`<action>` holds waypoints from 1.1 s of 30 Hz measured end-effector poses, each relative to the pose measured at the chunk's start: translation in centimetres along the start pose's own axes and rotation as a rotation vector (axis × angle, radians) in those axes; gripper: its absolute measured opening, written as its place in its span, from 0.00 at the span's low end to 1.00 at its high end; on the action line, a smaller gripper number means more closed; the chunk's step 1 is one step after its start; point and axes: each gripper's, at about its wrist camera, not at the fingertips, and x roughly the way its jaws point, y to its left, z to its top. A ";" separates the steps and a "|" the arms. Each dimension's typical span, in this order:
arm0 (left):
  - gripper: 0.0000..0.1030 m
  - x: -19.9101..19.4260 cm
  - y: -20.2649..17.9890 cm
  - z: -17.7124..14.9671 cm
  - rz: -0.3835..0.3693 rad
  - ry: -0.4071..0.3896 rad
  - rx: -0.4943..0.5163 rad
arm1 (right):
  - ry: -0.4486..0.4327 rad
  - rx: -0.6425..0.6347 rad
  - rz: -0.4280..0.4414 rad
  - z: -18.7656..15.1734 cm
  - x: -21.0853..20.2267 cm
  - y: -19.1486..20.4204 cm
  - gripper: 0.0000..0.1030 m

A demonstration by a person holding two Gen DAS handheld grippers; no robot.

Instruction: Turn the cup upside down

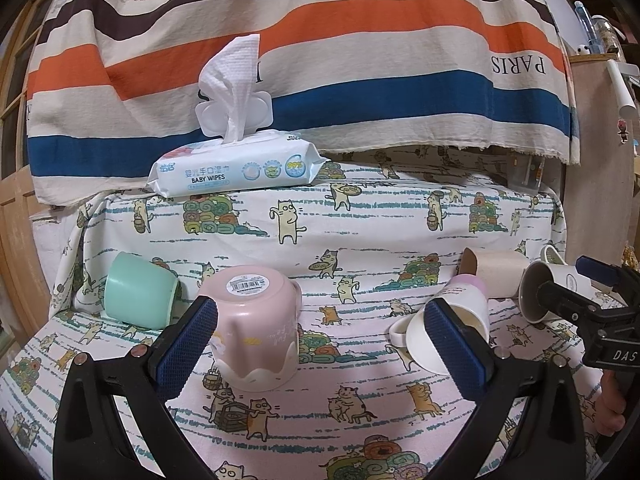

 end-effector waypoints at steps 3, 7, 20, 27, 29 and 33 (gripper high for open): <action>1.00 0.0 0.2 0.1 0.011 -0.004 -0.004 | 0.001 0.001 0.001 0.0 0.0 0.0 1.00; 1.00 0.1 0.4 0.0 0.020 0.001 -0.013 | 0.001 0.002 -0.005 -0.1 -0.1 -0.2 1.00; 1.00 0.2 0.4 0.0 0.028 0.007 -0.012 | 0.017 -0.007 0.017 0.0 -0.2 0.1 1.00; 1.00 0.2 0.3 0.0 0.029 0.007 -0.011 | -0.010 0.027 0.005 0.4 -0.9 -1.2 1.00; 1.00 0.2 0.2 0.0 0.029 0.005 -0.012 | -0.034 0.072 0.043 0.9 -1.7 -2.5 1.00; 1.00 0.0 0.1 0.0 0.031 -0.003 -0.009 | -0.022 0.100 -0.037 2.7 -2.6 -4.6 1.00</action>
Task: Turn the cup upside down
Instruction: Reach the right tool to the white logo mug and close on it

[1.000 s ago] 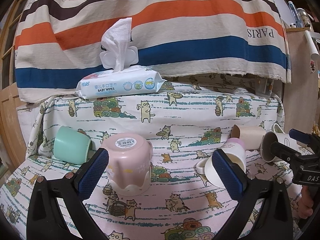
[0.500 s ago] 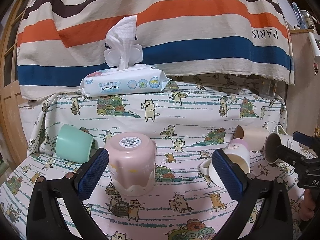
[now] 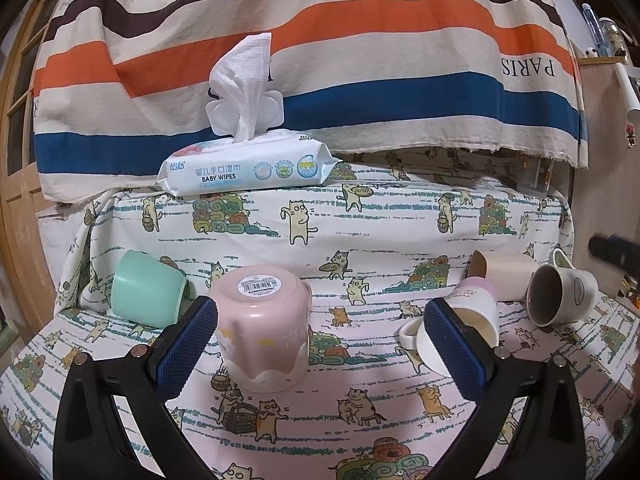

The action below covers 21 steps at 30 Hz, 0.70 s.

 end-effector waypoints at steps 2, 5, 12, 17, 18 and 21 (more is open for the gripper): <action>1.00 -0.2 -0.1 0.0 -0.001 -0.009 0.005 | -0.006 0.019 -0.030 1.1 -0.6 -1.2 1.00; 1.00 -0.3 -0.2 0.0 -0.001 -0.014 0.010 | 0.003 0.028 -0.053 2.7 -1.2 -2.9 1.00; 1.00 -0.2 0.0 0.1 0.002 -0.004 0.002 | 0.127 0.086 -0.093 3.8 0.4 -6.2 1.00; 1.00 -0.1 0.1 0.1 0.001 -0.002 0.002 | 0.321 -0.017 0.021 2.4 4.5 -7.7 1.00; 1.00 -0.1 0.1 0.1 0.001 0.000 0.002 | 0.363 -0.052 0.040 2.1 5.1 -7.7 1.00; 1.00 0.1 0.1 0.0 -0.001 0.006 0.003 | 0.457 -0.228 0.032 0.7 6.6 -7.3 1.00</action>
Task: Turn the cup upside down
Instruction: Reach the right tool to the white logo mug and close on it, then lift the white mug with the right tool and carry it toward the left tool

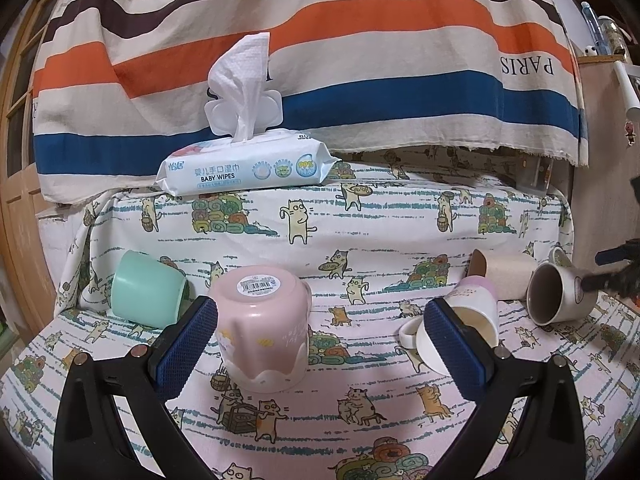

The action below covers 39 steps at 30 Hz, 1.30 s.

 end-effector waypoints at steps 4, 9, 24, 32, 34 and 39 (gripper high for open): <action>1.00 0.1 -0.1 -0.1 -0.003 0.007 0.004 | 0.095 -0.162 0.021 -0.2 1.6 0.3 1.00; 1.00 0.1 -0.2 -0.1 -0.001 0.005 0.002 | 0.184 -0.299 0.014 0.6 4.2 0.5 1.00; 1.00 0.4 0.0 0.0 -0.005 0.024 -0.005 | 0.368 -0.602 -0.060 1.7 11.4 2.3 0.99; 1.00 0.5 0.0 0.0 -0.004 0.026 -0.004 | 0.260 -0.398 0.028 3.1 11.1 0.8 0.90; 1.00 0.5 0.0 0.0 -0.004 0.024 -0.003 | 0.210 -0.329 0.050 3.4 10.5 0.6 0.89; 1.00 0.4 -0.1 0.0 -0.005 0.020 0.003 | 0.141 -0.220 0.019 4.0 8.8 1.4 0.87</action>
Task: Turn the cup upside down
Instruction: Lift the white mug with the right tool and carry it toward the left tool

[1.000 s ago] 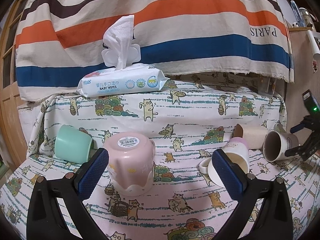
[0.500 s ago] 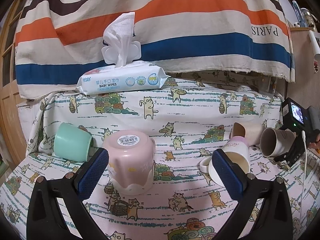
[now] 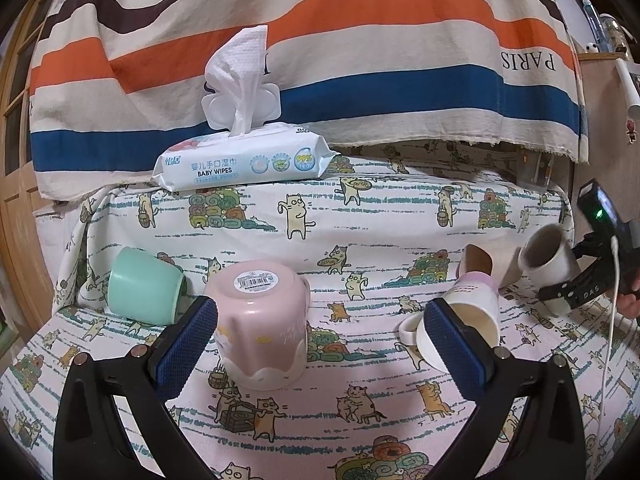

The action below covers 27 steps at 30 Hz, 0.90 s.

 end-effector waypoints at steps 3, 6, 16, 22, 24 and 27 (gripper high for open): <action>1.00 -0.1 -0.1 0.0 0.000 -0.006 0.004 | -0.078 0.102 0.070 0.3 -3.2 1.0 0.80; 1.00 -0.1 -0.1 0.0 0.000 -0.006 0.003 | -0.140 0.078 0.122 -1.2 -5.7 4.3 0.79; 1.00 -0.2 0.1 0.1 0.003 -0.012 -0.002 | -0.228 0.092 0.200 -2.1 -9.6 11.8 0.79; 1.00 -0.3 0.1 0.1 0.004 -0.016 0.000 | -0.261 0.148 0.270 -3.1 -10.1 13.9 0.79; 1.00 -0.3 0.2 0.1 0.006 -0.016 -0.003 | -0.262 0.163 0.292 -3.3 -9.8 14.3 0.79; 1.00 -0.3 0.3 0.1 0.008 -0.015 -0.009 | -0.255 0.178 0.337 -3.3 -8.8 15.2 0.79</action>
